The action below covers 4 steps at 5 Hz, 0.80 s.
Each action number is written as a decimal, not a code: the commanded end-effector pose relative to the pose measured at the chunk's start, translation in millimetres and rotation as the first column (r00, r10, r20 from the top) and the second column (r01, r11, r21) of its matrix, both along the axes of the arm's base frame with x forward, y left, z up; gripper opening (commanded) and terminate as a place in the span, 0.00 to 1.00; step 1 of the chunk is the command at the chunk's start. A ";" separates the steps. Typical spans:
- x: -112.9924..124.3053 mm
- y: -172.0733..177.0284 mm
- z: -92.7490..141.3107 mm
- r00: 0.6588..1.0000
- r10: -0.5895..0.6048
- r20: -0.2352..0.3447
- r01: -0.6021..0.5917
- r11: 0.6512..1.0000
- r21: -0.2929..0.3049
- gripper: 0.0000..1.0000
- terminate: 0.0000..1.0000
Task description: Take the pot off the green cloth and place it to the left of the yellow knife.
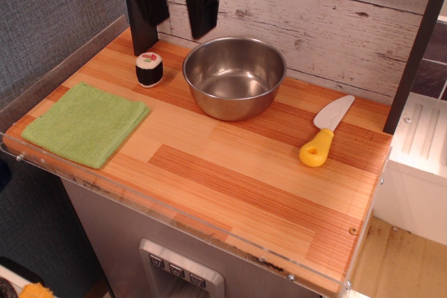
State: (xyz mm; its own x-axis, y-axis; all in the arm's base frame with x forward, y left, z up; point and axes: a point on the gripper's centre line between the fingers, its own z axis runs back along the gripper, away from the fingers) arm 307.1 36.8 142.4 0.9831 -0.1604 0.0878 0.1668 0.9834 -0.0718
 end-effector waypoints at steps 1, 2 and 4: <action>-13.7 5.9 3.9 0.998 -0.031 0.054 0.029 0.998 0.052 1.00 0.00; -14.9 7.4 -6.0 0.999 -0.023 0.047 0.019 0.996 0.082 1.00 0.00; -14.7 10.6 -10.6 0.999 -0.020 0.032 0.017 0.997 0.081 1.00 0.00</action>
